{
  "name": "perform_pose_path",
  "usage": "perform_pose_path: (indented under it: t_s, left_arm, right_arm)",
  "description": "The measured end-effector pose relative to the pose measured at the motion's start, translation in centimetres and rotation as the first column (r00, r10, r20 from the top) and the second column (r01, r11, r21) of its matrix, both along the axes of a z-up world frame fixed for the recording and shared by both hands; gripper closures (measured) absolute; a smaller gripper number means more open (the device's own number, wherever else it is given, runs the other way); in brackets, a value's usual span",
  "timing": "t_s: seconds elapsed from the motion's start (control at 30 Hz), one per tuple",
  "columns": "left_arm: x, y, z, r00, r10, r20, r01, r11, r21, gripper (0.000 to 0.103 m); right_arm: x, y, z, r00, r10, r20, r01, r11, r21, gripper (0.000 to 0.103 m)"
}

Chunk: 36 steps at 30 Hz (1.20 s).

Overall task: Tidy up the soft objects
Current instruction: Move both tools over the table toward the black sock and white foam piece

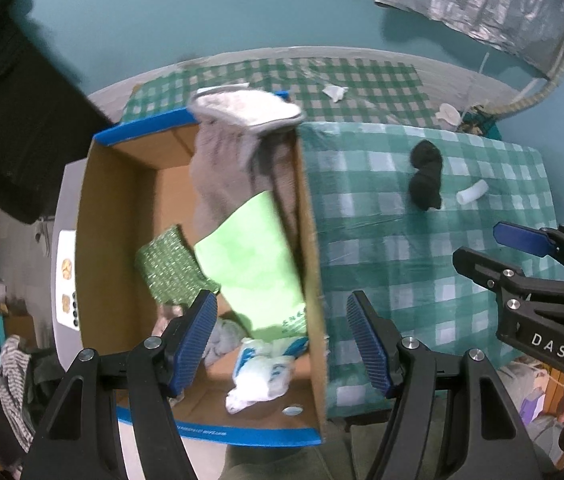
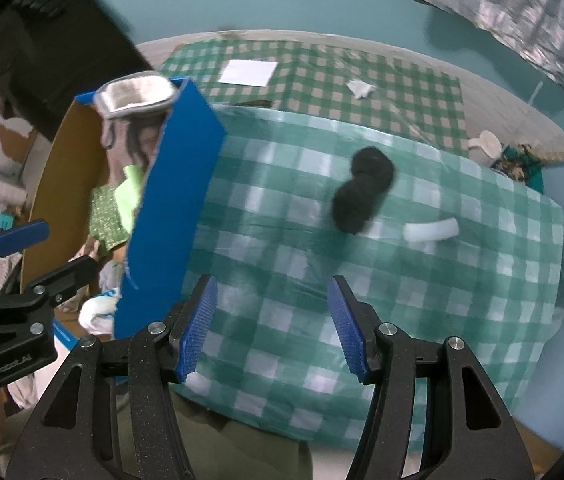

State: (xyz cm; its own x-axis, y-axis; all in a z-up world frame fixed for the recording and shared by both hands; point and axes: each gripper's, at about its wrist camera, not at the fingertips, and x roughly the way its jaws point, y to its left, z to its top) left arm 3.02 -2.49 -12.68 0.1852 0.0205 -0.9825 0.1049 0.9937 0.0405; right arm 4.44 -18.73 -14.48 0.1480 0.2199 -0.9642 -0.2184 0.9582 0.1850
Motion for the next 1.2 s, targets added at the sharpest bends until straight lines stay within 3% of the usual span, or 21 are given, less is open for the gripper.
perform_pose_path:
  t_s: [0.7, 1.2]
  left_arm:
    - [3.8, -7.5, -0.3, 0.984, -0.179, 0.005, 0.179, 0.984, -0.007, 0.034]
    - [6.7, -10.8, -0.4, 0.970, -0.242, 0.034, 0.241, 0.970, 0.023, 0.034]
  right_arm:
    - [0.6, -8.8, -1.3, 0.975, -0.219, -0.026, 0.217, 0.974, -0.062, 0.045]
    - [1.5, -12.3, -2.8, 0.945, -0.324, -0.041, 0.320, 0.944, -0.075, 0.043]
